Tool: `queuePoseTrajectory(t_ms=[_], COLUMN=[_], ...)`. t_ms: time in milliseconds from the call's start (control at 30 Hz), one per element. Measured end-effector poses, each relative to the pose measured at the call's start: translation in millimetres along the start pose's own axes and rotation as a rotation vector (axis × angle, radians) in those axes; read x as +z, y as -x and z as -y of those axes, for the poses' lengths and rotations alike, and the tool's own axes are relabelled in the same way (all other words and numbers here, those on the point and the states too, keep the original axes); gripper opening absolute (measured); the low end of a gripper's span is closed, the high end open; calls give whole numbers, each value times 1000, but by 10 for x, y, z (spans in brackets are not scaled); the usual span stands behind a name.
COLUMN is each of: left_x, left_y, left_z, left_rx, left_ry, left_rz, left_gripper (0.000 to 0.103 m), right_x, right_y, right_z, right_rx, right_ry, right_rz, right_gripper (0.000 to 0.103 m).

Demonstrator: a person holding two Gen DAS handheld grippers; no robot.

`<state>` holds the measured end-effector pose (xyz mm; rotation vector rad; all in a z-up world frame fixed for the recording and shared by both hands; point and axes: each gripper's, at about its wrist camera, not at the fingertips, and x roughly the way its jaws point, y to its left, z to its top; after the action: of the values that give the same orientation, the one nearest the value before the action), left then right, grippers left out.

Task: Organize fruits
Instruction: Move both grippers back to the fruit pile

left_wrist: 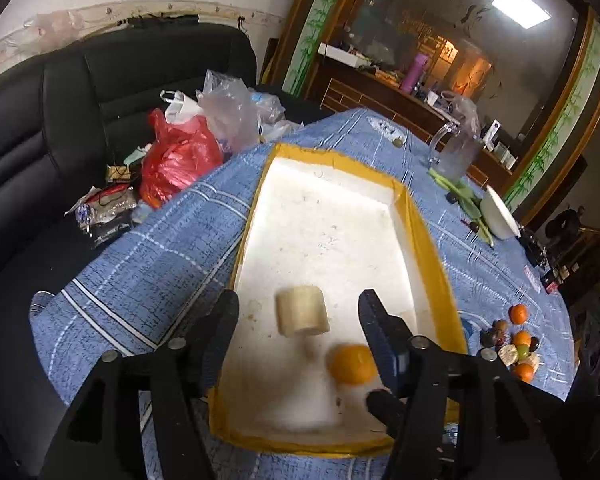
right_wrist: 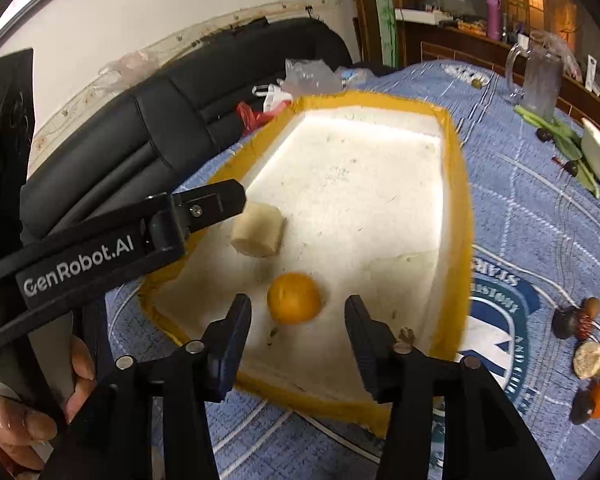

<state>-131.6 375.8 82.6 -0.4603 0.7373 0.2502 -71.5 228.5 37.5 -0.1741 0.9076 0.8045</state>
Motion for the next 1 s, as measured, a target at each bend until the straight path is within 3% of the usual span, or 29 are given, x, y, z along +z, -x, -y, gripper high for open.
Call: queuePoseTrajectory(t_ms=[167, 267, 333, 400, 500, 600, 667, 767, 833, 900, 1000], left_x=[-22, -55, -97, -161, -281, -422, -513, -652, -741, -825, -881], left_y=[254, 370, 425, 445, 385, 260, 180, 42, -9, -71, -156], left_z=[193, 400, 578, 787, 1098, 1399, 1552, 1752, 1845, 1917, 1987], left_rx=[-26, -63, -96, -130, -175, -216, -241, -263, -277, -294, -300], left_ry=[-16, -55, -91, -133, -204, -265, -293, -343, -377, -410, -440], left_rz=[45, 59, 64, 60, 26, -30, -68, -120, -141, -157, -167], left_gripper=[70, 72, 75, 78, 78, 78, 78, 78, 78, 78, 71], right_x=[-132, -261, -369, -513, -737, -928, -1040, -1146, -1172, -1177, -1160], right_y=[462, 877, 1207, 1517, 1771, 1867, 1849, 1754, 1642, 1506, 1378], right_z=[156, 409, 633, 912, 1366, 1719, 1880, 1958, 1998, 2047, 2101], right_rx=[-16, -76, -167, -264, -378, -405, -403, -382, -374, -347, -293], right_ry=[-35, -70, -98, -134, -224, -317, -355, -360, -351, -358, -371], right_rz=[88, 174, 250, 314, 298, 258, 230, 189, 162, 135, 121], right_gripper=[56, 68, 89, 95, 95, 95, 92, 79, 64, 56, 54])
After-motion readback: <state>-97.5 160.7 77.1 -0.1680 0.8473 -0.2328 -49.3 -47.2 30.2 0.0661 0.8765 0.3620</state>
